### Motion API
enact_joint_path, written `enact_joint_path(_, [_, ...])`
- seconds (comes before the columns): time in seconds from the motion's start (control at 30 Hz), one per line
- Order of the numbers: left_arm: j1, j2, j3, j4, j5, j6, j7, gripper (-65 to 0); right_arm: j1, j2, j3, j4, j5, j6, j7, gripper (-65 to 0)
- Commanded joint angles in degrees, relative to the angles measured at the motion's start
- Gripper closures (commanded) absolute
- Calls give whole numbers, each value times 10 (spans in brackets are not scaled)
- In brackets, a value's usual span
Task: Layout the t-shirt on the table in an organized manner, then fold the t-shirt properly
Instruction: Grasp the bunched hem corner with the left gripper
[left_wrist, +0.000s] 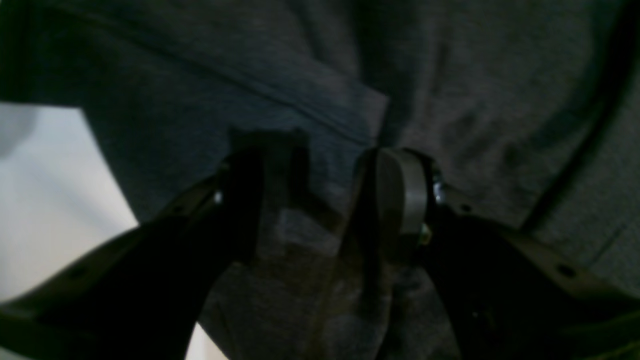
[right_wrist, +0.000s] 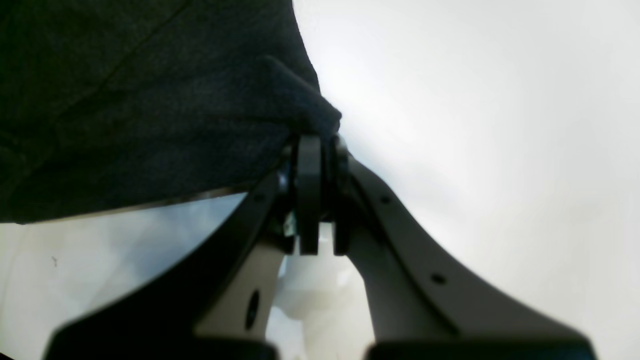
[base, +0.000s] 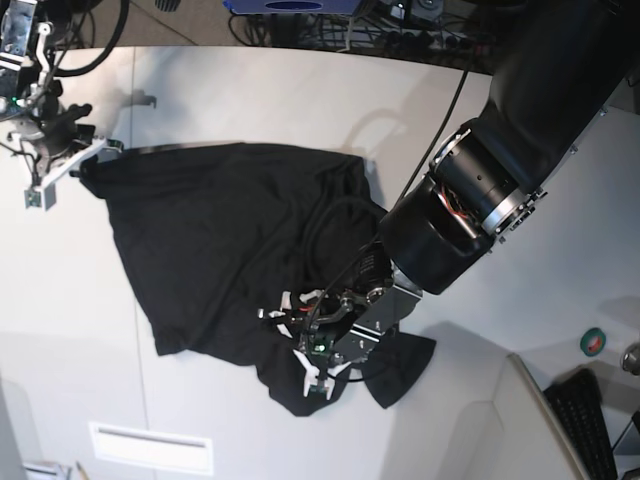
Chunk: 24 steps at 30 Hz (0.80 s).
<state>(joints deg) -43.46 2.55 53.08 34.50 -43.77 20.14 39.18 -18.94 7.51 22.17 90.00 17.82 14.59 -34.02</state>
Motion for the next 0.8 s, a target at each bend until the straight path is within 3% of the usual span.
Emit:
enact_joint_path(0.0, [-19,6,-1,7,3,-1,-10,-336,2,7,4,11,3,0,10,0])
enact_joint_path(0.6, [-21,6,0,-29,4,-1,-11,-336,3,7,4,11,4,0,11,0])
enact_joint_path(0.77, [-18,24,-1,-30,57,-2,-10,-336,3,7,4,11,5,0,11,0])
